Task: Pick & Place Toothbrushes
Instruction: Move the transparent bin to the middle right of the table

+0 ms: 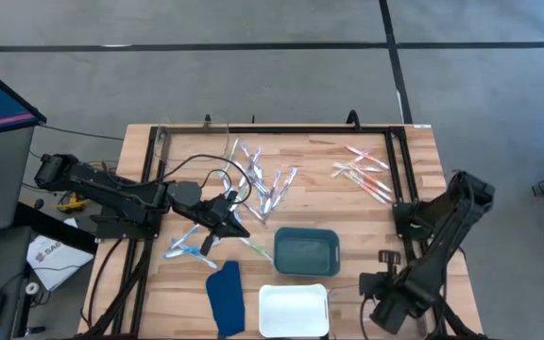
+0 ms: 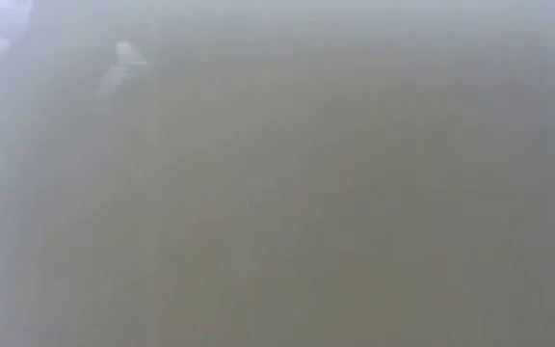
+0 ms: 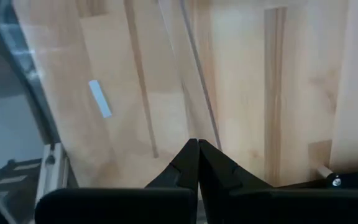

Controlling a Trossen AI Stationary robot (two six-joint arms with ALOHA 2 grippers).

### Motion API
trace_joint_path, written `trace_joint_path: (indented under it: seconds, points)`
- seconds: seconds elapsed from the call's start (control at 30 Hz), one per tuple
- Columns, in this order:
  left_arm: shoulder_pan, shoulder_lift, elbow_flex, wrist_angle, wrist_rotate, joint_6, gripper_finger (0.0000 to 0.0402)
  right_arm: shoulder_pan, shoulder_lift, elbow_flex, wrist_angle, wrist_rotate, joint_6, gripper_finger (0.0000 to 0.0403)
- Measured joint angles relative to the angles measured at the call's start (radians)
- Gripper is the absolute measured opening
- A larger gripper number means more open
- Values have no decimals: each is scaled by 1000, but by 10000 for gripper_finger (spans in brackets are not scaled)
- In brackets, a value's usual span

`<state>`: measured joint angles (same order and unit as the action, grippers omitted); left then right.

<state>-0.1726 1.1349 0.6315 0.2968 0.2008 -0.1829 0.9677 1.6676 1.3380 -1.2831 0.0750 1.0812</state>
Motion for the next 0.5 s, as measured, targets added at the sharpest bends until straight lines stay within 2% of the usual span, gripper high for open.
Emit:
trace_joint_path:
  seconds: [0.13,0.33,0.5]
  points:
    - [0,0,0,5,0,1,2,-13,23,0,2,4,0,9]
    - [0,0,0,5,0,2,2,-14,1,0,27,58,17,51]
    - [0,0,0,4,1,2,2,-14,4,1,42,61,19,77]
